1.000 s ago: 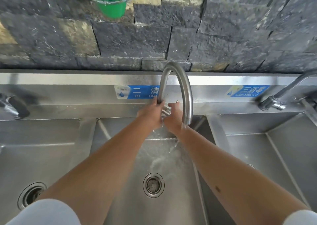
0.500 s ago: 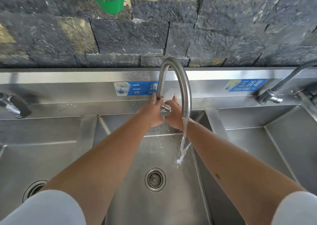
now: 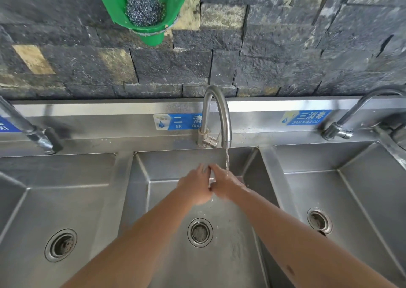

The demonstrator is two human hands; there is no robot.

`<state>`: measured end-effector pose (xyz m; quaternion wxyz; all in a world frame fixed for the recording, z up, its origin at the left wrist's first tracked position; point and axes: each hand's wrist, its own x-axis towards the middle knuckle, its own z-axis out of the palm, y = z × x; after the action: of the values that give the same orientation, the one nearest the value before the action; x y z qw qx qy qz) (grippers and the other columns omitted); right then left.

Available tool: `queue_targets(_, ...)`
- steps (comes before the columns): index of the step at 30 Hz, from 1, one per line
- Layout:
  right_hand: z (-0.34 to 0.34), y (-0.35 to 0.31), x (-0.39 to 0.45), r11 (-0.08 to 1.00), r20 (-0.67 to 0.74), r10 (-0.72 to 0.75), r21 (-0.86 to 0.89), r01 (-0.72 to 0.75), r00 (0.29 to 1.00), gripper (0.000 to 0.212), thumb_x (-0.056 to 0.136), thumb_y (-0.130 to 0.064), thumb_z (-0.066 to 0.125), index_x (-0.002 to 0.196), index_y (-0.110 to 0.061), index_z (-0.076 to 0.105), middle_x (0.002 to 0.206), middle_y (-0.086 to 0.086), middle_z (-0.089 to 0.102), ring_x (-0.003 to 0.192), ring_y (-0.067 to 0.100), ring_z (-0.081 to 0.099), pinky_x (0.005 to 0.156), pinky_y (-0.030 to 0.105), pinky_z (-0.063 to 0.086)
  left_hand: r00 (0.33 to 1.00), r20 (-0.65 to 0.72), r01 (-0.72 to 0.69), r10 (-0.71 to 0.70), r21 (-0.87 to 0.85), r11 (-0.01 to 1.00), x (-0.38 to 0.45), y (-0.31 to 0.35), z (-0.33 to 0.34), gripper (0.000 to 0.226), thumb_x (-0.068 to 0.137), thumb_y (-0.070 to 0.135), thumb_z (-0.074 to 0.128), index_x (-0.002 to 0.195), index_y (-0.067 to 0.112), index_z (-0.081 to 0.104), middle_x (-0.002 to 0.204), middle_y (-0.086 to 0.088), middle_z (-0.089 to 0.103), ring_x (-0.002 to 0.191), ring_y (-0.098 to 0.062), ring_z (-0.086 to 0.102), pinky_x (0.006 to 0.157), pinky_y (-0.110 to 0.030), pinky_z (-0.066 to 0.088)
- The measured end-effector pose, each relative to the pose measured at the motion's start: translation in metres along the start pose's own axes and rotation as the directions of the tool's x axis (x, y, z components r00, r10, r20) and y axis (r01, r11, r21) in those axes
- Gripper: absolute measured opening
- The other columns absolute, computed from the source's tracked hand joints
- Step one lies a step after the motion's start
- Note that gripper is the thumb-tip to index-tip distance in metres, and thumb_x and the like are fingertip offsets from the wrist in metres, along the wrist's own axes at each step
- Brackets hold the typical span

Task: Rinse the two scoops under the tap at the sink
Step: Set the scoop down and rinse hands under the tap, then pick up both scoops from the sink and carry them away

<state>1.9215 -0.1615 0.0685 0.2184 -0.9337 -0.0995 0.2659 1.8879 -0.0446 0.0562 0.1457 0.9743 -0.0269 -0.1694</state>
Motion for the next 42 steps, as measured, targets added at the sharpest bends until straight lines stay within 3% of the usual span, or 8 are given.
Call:
queue_targets(5, 0.016, 0.010, -0.039, 0.992, 0.028, -0.036, 0.120, 0.032, 0.999, 0.061, 0.088, -0.003, 0.050, 0.141, -0.030, 0.035, 0.120, 0.008, 0.058, 0.075, 0.019, 0.058, 0.049, 0.025, 0.043, 0.999, 0.012, 0.050, -0.050, -0.026, 0.998, -0.038, 0.018, 0.016, 0.066, 0.088, 0.030, 0.051, 0.147, 0.016, 0.024, 0.157, -0.009, 0.019, 0.136, -0.030, 0.036, 0.104, -0.050, 0.041)
queue_targets(8, 0.022, 0.020, -0.062, 0.994, 0.020, -0.041, 0.098, 0.039, 0.999, 0.059, 0.089, -0.007, 0.048, 0.142, -0.030, 0.034, 0.133, 0.012, 0.055, 0.097, 0.029, 0.062, 0.067, 0.033, 0.049, 0.999, 0.014, 0.047, -0.047, 0.004, 0.999, -0.057, 0.031, 0.024, 0.064, 0.088, 0.030, 0.051, 0.146, 0.017, 0.027, 0.158, -0.010, 0.017, 0.137, -0.030, 0.033, 0.104, -0.050, 0.040)
queue_targets(14, 0.029, 0.055, -0.108, 0.994, 0.038, -0.092, -0.060, 0.094, 0.995, 0.062, 0.090, -0.023, 0.053, 0.145, -0.035, 0.026, 0.155, -0.010, 0.033, 0.127, 0.026, 0.050, 0.095, 0.036, 0.046, 0.997, 0.019, 0.073, -0.074, 0.033, 0.997, -0.097, 0.051, 0.051, 0.066, 0.091, 0.038, 0.048, 0.148, 0.022, 0.021, 0.161, -0.010, 0.008, 0.143, -0.028, 0.021, 0.108, -0.047, 0.035)
queue_targets(19, 0.040, 0.088, -0.138, 0.968, 0.156, -0.091, -0.219, 0.124, 0.984, 0.073, 0.088, -0.046, 0.055, 0.150, -0.027, 0.020, 0.162, -0.002, 0.012, 0.144, 0.025, 0.026, 0.112, 0.044, 0.033, 0.990, 0.037, 0.133, -0.135, 0.035, 0.990, -0.136, 0.068, 0.074, 0.072, 0.088, 0.054, 0.043, 0.149, 0.026, 0.017, 0.162, -0.009, 0.009, 0.145, -0.030, 0.018, 0.110, -0.049, 0.031)
queue_targets(24, 0.057, 0.119, -0.163, 0.927, 0.157, -0.139, -0.326, 0.184, 0.978, 0.086, 0.080, -0.072, 0.040, 0.150, -0.028, 0.015, 0.163, 0.001, 0.005, 0.148, 0.024, 0.008, 0.116, 0.049, 0.017, 0.973, 0.067, 0.219, -0.219, 0.010, 0.976, -0.165, 0.085, 0.090, 0.082, 0.079, 0.067, 0.036, 0.149, 0.028, 0.017, 0.162, -0.008, 0.010, 0.147, -0.029, 0.013, 0.114, -0.051, 0.025)
queue_targets(30, 0.065, 0.143, -0.178, 0.908, 0.187, -0.148, -0.365, 0.208, 0.971, 0.097, 0.071, -0.084, 0.025, 0.151, -0.030, 0.010, 0.163, 0.002, -0.003, 0.149, 0.025, -0.001, 0.116, 0.053, 0.011, 0.964, 0.056, 0.257, -0.260, 0.051, 0.965, -0.187, 0.100, 0.106, 0.082, 0.081, 0.070, 0.034, 0.149, 0.028, 0.016, 0.162, -0.009, 0.009, 0.147, -0.029, 0.012, 0.114, -0.051, 0.023)
queue_targets(34, 0.065, 0.161, -0.181, 0.902, 0.191, -0.156, -0.373, 0.219, 0.969, 0.099, 0.069, -0.086, 0.021, 0.151, -0.030, 0.010, 0.163, 0.002, -0.003, 0.149, 0.024, -0.003, 0.115, 0.055, 0.009, 0.953, 0.075, 0.292, -0.294, 0.043, 0.955, -0.191, 0.112, 0.115, 0.083, 0.082, 0.069, 0.031, 0.151, 0.029, 0.010, 0.163, -0.010, 0.004, 0.149, -0.029, 0.006, 0.117, -0.051, 0.018)
queue_targets(42, 0.053, 0.197, -0.195, 0.934, 0.119, -0.095, -0.332, 0.130, 0.988, 0.086, 0.078, -0.075, 0.032, 0.149, -0.031, 0.011, 0.163, 0.002, 0.000, 0.149, 0.025, 0.001, 0.116, 0.054, 0.010, 0.971, 0.051, 0.234, -0.232, -0.036, 0.972, -0.170, 0.136, 0.126, 0.082, 0.078, 0.067, 0.032, 0.149, 0.031, 0.011, 0.163, -0.006, 0.005, 0.149, -0.027, 0.005, 0.117, -0.051, 0.019)
